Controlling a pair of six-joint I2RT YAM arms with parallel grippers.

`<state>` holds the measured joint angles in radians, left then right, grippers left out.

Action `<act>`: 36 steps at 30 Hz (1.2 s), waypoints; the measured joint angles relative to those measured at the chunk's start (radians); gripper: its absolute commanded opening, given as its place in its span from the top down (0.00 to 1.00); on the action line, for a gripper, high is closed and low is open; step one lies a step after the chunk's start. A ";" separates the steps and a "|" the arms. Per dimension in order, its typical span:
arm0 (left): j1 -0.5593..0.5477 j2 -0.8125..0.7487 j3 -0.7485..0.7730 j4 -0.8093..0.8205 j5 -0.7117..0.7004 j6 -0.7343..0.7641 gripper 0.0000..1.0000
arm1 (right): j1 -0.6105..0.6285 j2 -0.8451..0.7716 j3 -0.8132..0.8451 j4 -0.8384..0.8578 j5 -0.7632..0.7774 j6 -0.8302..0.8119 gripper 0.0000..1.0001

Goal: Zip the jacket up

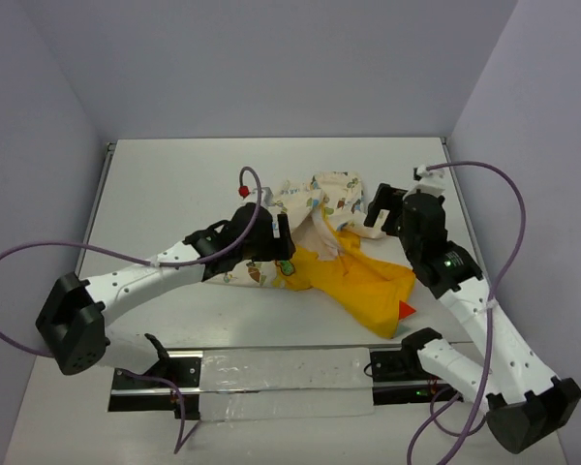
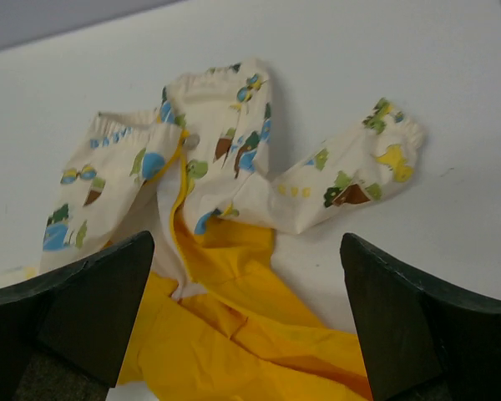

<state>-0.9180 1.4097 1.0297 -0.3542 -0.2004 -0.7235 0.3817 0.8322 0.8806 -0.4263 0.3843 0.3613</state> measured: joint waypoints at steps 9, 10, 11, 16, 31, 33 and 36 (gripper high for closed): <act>0.033 0.219 0.073 -0.008 -0.102 -0.132 0.03 | 0.073 0.445 0.164 -0.057 -0.161 -0.121 0.00; 0.033 0.268 0.104 -0.019 -0.123 -0.143 0.04 | 0.091 0.495 0.177 -0.057 -0.162 -0.131 0.00; 0.033 0.306 0.125 -0.027 -0.141 -0.153 0.06 | 0.106 0.535 0.181 -0.056 -0.164 -0.139 0.00; 0.035 0.386 0.149 -0.053 -0.177 -0.184 0.45 | 0.140 0.646 0.174 -0.040 -0.197 -0.161 0.09; 0.177 0.178 0.156 -0.145 -0.271 -0.128 1.00 | 0.089 0.469 0.145 0.021 -0.106 -0.072 1.00; 0.204 0.091 0.175 -0.157 -0.290 -0.089 1.00 | 0.074 0.370 0.155 0.025 -0.080 -0.064 1.00; 0.221 0.018 0.247 -0.201 -0.302 -0.017 1.00 | 0.069 0.232 0.162 0.028 -0.063 -0.057 1.00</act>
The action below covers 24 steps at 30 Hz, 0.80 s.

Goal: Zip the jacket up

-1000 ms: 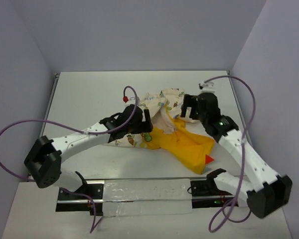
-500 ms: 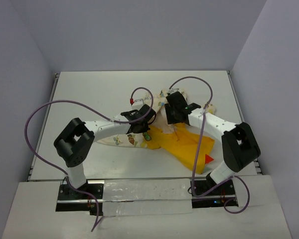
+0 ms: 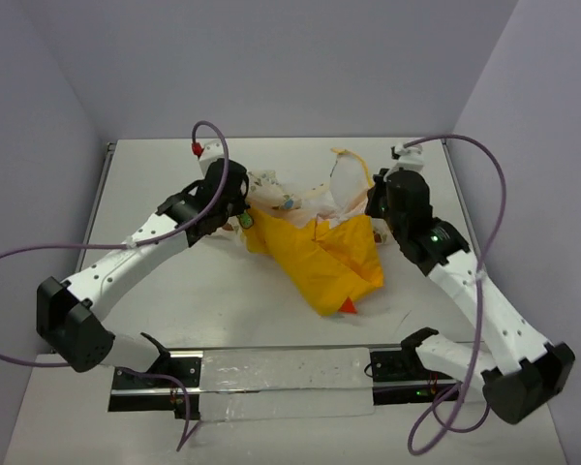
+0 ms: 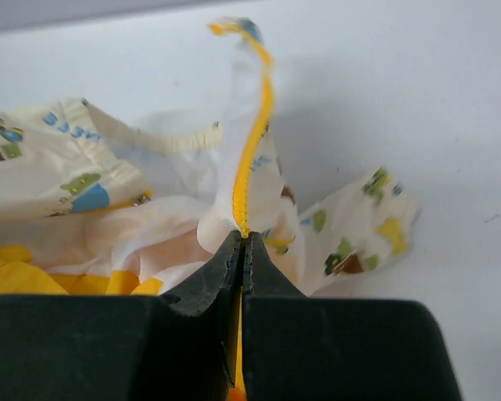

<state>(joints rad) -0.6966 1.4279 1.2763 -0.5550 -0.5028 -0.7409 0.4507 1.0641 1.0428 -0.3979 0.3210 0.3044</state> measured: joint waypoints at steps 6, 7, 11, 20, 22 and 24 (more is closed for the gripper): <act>0.002 -0.067 -0.022 -0.010 0.031 0.044 0.85 | 0.007 -0.179 -0.039 0.013 -0.040 0.044 1.00; 0.002 -0.072 -0.045 -0.012 0.042 0.039 0.73 | 0.013 -0.200 -0.069 0.020 -0.042 0.055 0.98; 0.002 -0.090 -0.234 -0.022 0.112 0.000 0.14 | 0.032 -0.252 -0.264 0.009 -0.054 0.111 0.35; -0.013 -0.080 -0.217 -0.114 0.119 0.003 0.29 | 0.034 -0.234 -0.324 -0.098 -0.007 0.176 0.17; -0.029 -0.056 -0.122 -0.102 0.098 0.042 0.27 | 0.034 -0.234 -0.256 -0.070 0.009 0.170 0.17; -0.054 0.008 -0.008 -0.087 0.067 0.083 0.23 | 0.034 -0.232 -0.203 -0.043 0.017 0.166 0.17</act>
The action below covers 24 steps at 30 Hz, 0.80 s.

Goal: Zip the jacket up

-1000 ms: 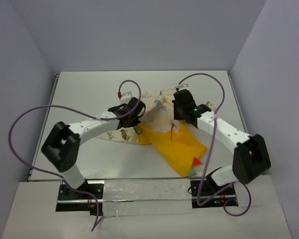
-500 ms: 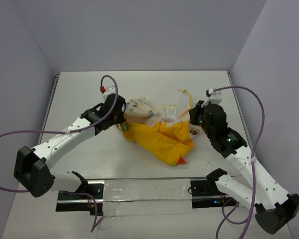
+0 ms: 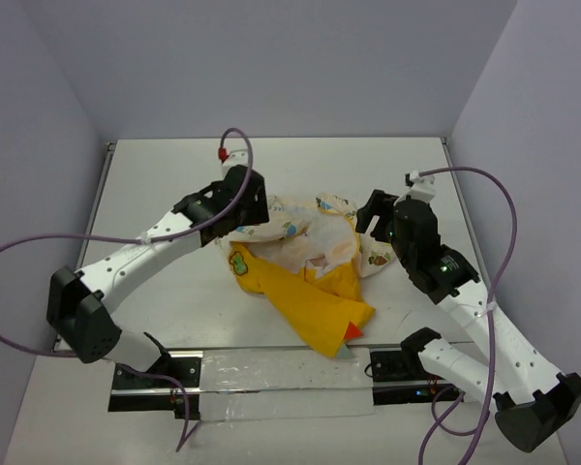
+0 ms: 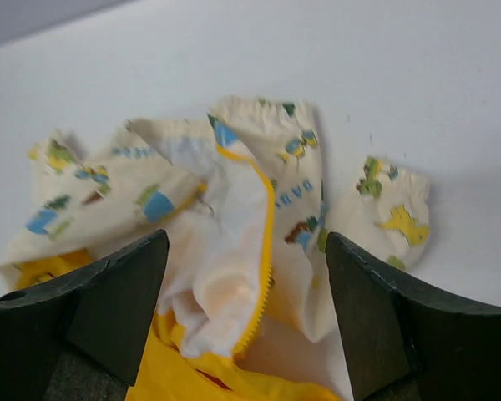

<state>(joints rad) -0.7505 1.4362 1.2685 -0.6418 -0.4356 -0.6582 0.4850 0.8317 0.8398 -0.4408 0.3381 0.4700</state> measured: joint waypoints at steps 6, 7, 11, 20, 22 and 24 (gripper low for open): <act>-0.109 0.295 0.226 0.028 -0.110 0.126 0.06 | 0.000 -0.001 0.040 0.039 0.023 0.000 0.15; -0.122 0.356 0.253 0.032 -0.121 0.143 0.04 | 0.000 -0.003 0.033 0.035 0.024 0.000 0.14; -0.140 0.528 0.278 0.032 -0.113 0.201 0.05 | -0.002 -0.028 0.006 0.005 0.032 0.001 0.11; -0.130 0.665 0.372 0.036 -0.092 0.254 0.19 | -0.006 -0.113 -0.038 -0.053 0.039 0.005 0.10; -0.130 0.677 0.390 0.044 -0.091 0.260 0.18 | -0.006 -0.108 -0.038 -0.055 0.038 0.005 0.10; -0.130 0.690 0.407 0.046 -0.090 0.269 0.18 | -0.006 -0.095 -0.038 -0.055 0.037 0.005 0.10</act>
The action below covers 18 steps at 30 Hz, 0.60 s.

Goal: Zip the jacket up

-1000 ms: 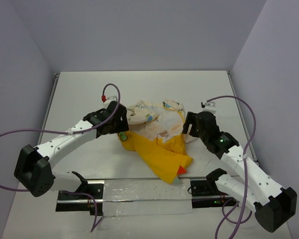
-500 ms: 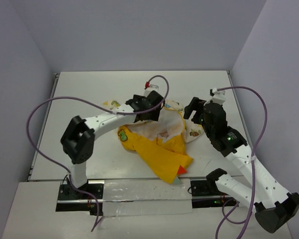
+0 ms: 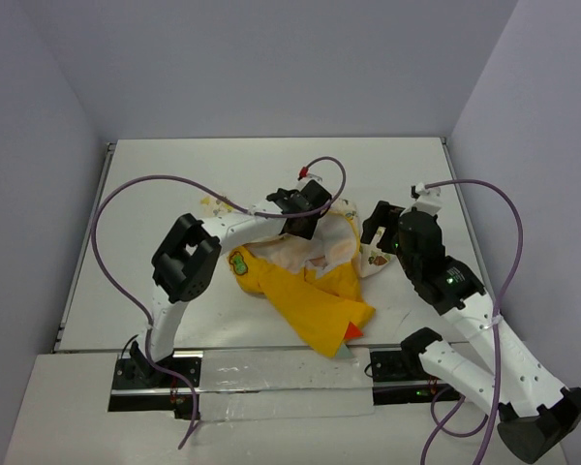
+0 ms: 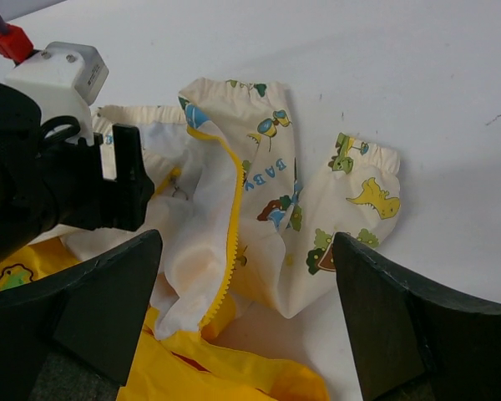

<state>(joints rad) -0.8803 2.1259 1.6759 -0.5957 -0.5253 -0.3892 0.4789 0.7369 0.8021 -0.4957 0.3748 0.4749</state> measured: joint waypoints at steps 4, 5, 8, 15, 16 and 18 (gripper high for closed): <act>0.000 0.045 0.053 0.000 0.009 0.012 0.18 | -0.001 0.012 0.000 0.000 -0.002 0.000 0.10; 0.000 0.058 0.070 0.000 0.010 0.015 0.19 | -0.001 0.012 0.000 0.000 -0.002 0.000 0.10; 0.000 0.102 0.117 -0.001 0.017 0.021 0.24 | -0.001 0.012 0.000 0.000 -0.002 0.000 0.10; 0.001 0.151 0.158 -0.012 0.016 0.028 0.45 | -0.002 0.010 0.000 -0.001 -0.002 0.000 0.10; 0.001 0.151 0.158 -0.014 0.016 0.027 0.49 | -0.002 0.010 0.000 -0.001 -0.002 0.000 0.10; 0.005 0.151 0.158 -0.013 0.020 0.025 0.56 | -0.002 0.009 0.000 -0.002 -0.003 0.000 0.10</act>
<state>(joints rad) -0.8753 2.2768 1.8339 -0.6085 -0.5056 -0.3637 0.4774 0.7457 0.8021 -0.4981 0.3717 0.4747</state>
